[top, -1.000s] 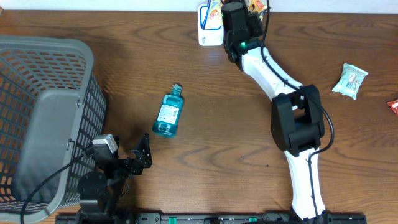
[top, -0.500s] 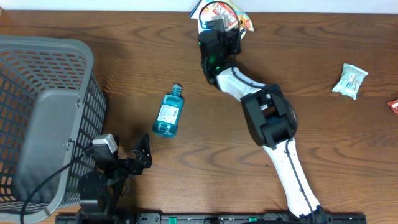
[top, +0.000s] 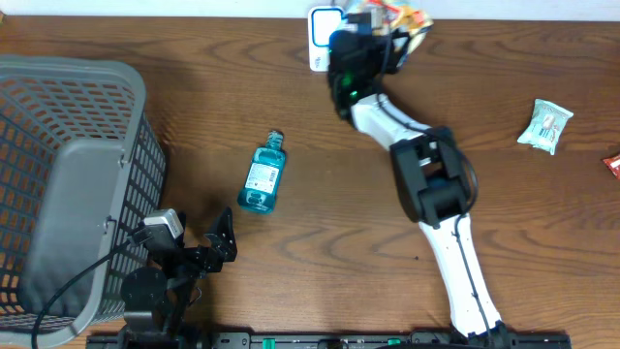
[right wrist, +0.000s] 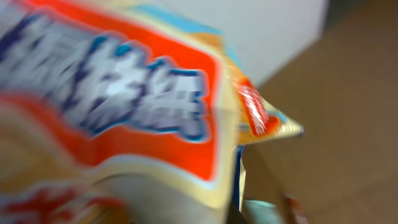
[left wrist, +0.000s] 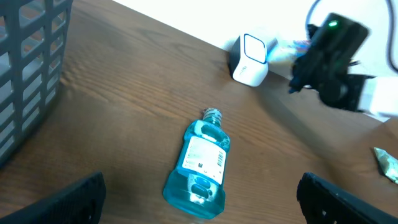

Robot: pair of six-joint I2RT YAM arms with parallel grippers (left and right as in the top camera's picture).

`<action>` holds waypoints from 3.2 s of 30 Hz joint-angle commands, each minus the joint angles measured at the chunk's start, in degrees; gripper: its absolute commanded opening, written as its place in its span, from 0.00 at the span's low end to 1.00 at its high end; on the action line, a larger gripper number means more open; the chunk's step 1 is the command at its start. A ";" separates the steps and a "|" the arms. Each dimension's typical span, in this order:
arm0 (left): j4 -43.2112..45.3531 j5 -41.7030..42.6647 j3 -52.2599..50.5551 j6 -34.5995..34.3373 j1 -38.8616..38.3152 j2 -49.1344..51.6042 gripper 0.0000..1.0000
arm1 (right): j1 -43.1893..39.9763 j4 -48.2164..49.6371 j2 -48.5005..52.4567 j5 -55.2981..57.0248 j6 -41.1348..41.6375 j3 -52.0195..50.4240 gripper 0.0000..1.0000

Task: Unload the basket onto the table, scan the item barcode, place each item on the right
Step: 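Carry the yellow snack bag away to the right, then reach the right gripper down to the blue Listerine bottle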

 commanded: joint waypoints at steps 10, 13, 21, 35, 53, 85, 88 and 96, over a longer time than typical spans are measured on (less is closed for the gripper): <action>-0.11 0.70 0.09 -0.72 -0.24 -0.11 0.98 | -19.39 -0.02 -9.31 13.14 -21.79 -0.44 0.01; -0.13 0.70 0.09 -0.70 -0.24 -0.11 0.98 | -24.50 -0.66 -9.31 13.14 -20.83 -3.32 0.01; -0.13 0.70 0.09 -0.72 -0.24 -0.11 0.98 | -36.09 -0.26 -9.31 13.14 -18.71 -12.48 0.81; -0.13 0.70 0.09 -0.72 -0.24 -0.11 0.98 | -29.57 15.91 -26.03 8.90 -21.31 -12.31 0.99; -0.13 0.72 0.09 -0.72 -0.24 -0.11 0.98 | 4.28 -69.13 -37.68 -69.79 45.35 -12.37 0.99; -0.13 0.70 0.09 -0.72 -0.24 -0.11 0.98 | 17.46 -59.23 -14.14 -82.05 71.36 -12.35 0.52; -0.13 0.70 0.09 -0.72 -0.24 -0.11 0.98 | 16.26 -65.85 -14.38 -80.02 67.98 -12.33 0.40; -0.11 0.70 0.09 -0.72 -0.24 -0.11 0.98 | 8.37 -73.81 -20.81 -72.59 42.62 -12.22 0.33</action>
